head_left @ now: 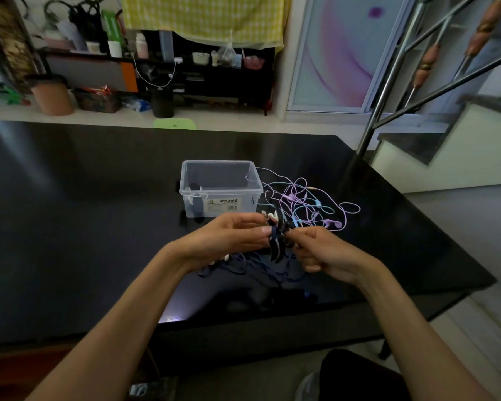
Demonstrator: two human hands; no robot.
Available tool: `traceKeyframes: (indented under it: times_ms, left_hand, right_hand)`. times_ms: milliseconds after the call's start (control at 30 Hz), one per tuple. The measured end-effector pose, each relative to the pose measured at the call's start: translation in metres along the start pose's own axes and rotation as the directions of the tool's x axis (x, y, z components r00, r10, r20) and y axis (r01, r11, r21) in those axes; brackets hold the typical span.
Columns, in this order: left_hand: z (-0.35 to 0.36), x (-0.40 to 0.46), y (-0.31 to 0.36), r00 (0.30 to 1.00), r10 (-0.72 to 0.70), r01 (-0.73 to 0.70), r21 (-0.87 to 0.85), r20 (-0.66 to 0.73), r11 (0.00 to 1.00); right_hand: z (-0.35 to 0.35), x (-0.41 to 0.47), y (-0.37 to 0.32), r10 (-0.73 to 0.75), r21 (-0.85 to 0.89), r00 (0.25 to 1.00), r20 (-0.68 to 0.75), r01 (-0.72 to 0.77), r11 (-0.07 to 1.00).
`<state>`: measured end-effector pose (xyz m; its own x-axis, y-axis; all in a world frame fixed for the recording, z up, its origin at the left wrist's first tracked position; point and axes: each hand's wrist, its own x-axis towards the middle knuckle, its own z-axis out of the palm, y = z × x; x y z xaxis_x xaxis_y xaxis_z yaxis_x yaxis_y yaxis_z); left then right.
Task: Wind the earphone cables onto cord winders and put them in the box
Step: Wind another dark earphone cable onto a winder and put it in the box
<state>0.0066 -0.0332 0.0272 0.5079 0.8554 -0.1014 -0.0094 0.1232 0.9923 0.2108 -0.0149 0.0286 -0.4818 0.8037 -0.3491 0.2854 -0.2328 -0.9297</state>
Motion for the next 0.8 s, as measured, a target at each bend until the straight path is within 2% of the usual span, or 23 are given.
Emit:
traceKeyframes:
  times_ms: [167,333,433,567,667,800]
  left_hand:
    - [0.003,0.006,-0.005,0.956,0.020,-0.036,-0.050,-0.292,0.998]
    - [-0.001,0.015,-0.013,0.834,-0.090,-0.145,-0.373,-0.545,0.916]
    - [0.000,0.015,-0.013,0.782,-0.112,-0.203,-0.420,-0.614,0.885]
    - [-0.003,0.016,-0.012,0.777,-0.130,-0.222,-0.461,-0.616,0.859]
    - [-0.003,0.016,-0.015,0.768,-0.104,-0.230,-0.422,-0.633,0.877]
    - [-0.002,0.018,-0.024,0.676,0.035,-0.176,-0.114,-0.736,0.978]
  right_hand:
    - [0.015,0.010,0.003,0.031,-0.015,0.999,-0.019,-0.031,0.999]
    - [0.029,0.010,-0.004,-0.094,-0.138,0.994,-0.064,0.084,0.987]
    - [0.032,0.008,-0.007,-0.206,-0.269,0.976,-0.069,0.181,0.946]
    - [0.031,0.007,-0.010,-0.326,-0.330,0.927,-0.184,0.255,0.909]
    - [0.030,0.008,-0.008,-0.359,-0.385,0.914,-0.187,0.268,0.883]
    - [0.039,0.005,-0.008,-0.394,-0.510,0.915,-0.089,0.298,0.807]
